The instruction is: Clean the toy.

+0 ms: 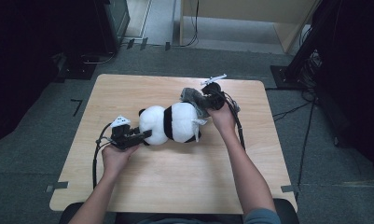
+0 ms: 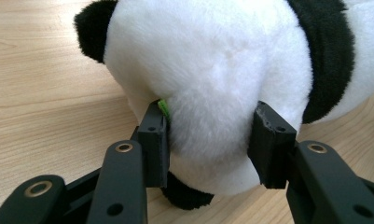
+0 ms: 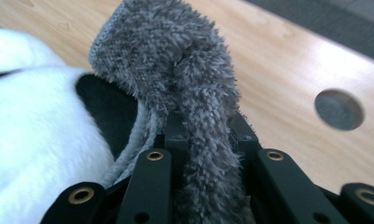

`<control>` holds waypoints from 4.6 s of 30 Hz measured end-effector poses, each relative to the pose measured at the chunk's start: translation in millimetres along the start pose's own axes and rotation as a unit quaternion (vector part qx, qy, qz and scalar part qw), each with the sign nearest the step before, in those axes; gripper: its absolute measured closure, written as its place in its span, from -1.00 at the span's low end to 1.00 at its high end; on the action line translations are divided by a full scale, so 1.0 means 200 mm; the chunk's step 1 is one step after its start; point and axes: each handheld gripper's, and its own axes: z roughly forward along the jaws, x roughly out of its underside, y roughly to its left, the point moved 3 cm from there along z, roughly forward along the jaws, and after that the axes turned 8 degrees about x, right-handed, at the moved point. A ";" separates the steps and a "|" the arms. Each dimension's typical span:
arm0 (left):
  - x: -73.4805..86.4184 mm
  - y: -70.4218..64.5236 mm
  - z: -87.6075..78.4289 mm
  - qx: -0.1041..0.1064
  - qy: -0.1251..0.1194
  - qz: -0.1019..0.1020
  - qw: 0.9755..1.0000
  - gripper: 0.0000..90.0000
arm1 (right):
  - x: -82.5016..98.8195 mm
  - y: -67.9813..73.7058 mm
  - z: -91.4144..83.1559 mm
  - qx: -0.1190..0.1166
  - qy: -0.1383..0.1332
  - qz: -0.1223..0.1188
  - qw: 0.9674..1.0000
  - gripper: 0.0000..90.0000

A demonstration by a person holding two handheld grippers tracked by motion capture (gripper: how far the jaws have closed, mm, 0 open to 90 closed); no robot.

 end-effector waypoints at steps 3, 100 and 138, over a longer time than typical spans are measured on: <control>0.00 0.00 0.00 0.001 0.001 -0.003 1.000 0.20 | -0.02 0.01 -0.03 0.003 -0.015 -0.001 1.000 0.68; -0.02 -0.02 -0.03 0.000 -0.008 -0.009 1.000 0.23 | -0.12 0.16 -0.26 -0.059 -0.060 -0.029 0.996 0.68; -0.02 -0.02 -0.03 -0.013 -0.003 -0.005 1.000 0.26 | -0.06 0.66 -0.11 -0.084 -0.045 -0.121 0.988 0.65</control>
